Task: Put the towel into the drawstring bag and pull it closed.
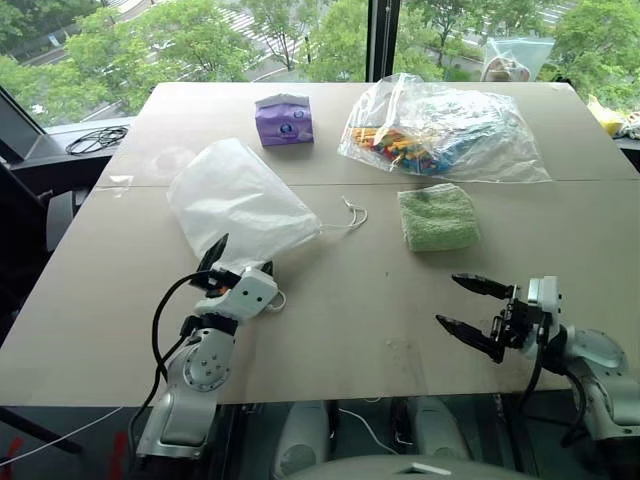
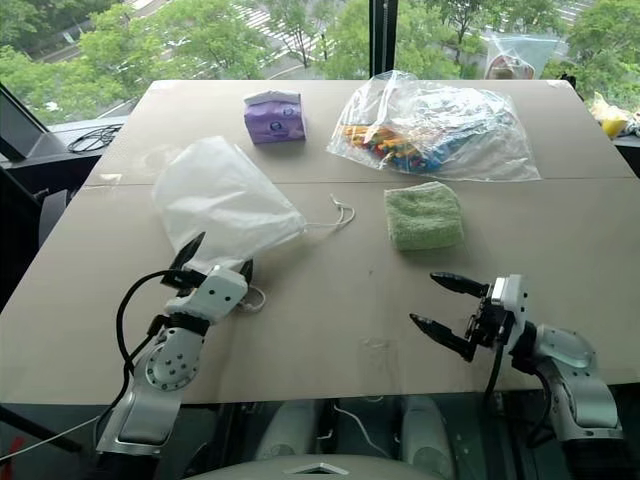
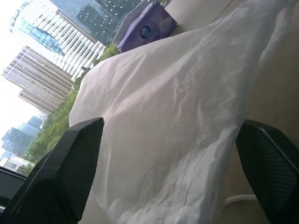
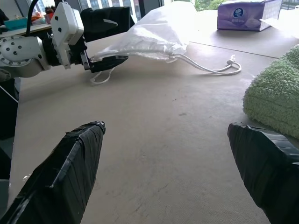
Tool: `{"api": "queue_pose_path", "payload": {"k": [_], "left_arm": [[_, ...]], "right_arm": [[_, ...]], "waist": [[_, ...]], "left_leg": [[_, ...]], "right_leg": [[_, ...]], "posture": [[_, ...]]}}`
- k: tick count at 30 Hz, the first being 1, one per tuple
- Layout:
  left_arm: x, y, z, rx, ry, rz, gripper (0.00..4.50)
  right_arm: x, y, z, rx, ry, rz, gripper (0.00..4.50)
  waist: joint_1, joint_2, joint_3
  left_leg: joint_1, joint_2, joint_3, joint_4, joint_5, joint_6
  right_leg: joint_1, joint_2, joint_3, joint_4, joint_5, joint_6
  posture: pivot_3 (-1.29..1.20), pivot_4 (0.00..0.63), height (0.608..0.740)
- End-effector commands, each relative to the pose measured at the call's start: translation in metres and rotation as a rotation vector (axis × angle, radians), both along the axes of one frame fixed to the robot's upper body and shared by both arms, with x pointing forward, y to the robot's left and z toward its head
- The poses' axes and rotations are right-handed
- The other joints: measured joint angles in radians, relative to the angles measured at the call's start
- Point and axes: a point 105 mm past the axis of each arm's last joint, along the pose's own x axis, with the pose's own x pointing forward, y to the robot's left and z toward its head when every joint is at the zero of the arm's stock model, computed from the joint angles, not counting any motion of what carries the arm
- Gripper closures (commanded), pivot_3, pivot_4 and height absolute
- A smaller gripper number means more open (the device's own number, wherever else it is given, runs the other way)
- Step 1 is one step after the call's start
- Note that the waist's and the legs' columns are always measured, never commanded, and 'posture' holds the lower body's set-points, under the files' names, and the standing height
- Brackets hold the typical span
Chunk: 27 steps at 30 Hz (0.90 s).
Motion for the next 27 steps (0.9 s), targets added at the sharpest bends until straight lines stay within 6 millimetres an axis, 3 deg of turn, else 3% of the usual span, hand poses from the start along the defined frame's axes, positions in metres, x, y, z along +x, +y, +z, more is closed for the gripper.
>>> {"api": "queue_pose_path", "payload": {"k": [1,5,8,15,16,22,27], "left_arm": [[0.0,0.001,0.008,0.005,-0.035,-0.007,0.05],[0.002,0.005,0.009,-0.028,-0.043,0.027,0.05],[0.003,0.007,0.012,-0.055,-0.052,0.039,0.8],[0.004,0.008,0.018,-0.011,-0.085,0.049,4.2],[0.004,0.009,0.02,-0.017,-0.089,0.052,4.41],[0.009,0.011,0.042,-0.084,-0.136,0.052,4.41],[0.018,0.013,0.057,-0.282,-0.106,0.03,4.41]], "right_arm": [[0.001,-0.001,0.007,0.009,-0.044,-0.011,0.0],[0.001,-0.001,0.006,0.013,-0.044,-0.016,0.0],[0.002,-0.001,0.006,0.018,-0.044,-0.021,0.0],[0.004,-0.003,0.005,0.022,-0.048,-0.028,0.0],[0.005,-0.003,0.005,0.022,-0.048,-0.029,0.0],[0.007,-0.003,0.005,0.027,-0.052,-0.035,0.0],[0.009,-0.003,0.005,0.03,-0.056,-0.036,0.0]], "waist": [[0.0,0.0,0.0],[0.0,0.0,0.0],[0.0,0.0,0.0],[0.0,0.0,0.0],[0.0,0.0,0.0],[0.0,0.0,0.0],[0.0,0.0,0.0]], "left_leg": [[0.0,0.0,0.0,0.0,0.0,0.0],[0.0,0.0,0.0,0.0,0.0,0.0],[0.0,0.0,0.0,0.0,0.0,0.0],[0.0,0.0,0.0,0.0,0.0,0.0],[0.0,0.0,0.0,0.0,0.0,0.0],[0.0,0.0,0.0,0.001,0.0,0.0],[0.0,0.0,0.0,0.002,0.001,0.001]], "right_leg": [[0.0,0.0,0.0,0.0,0.0,0.0],[0.0,0.0,0.0,0.0,0.0,0.0],[0.0,0.0,0.0,0.0,0.0,0.0],[0.0,0.0,0.0,0.0,0.0,0.0],[0.0,0.0,0.0,0.0,0.0,0.0],[0.0,0.0,0.0,0.001,0.0,0.0],[0.0,0.002,0.0,0.001,0.002,0.004]], "posture": [[0.0,0.15,0.74],[0.0,0.15,0.74],[0.0,0.15,0.74],[0.0,0.15,0.74],[0.0,0.15,0.74],[0.0,0.15,0.74],[0.0,0.15,0.74]]}}
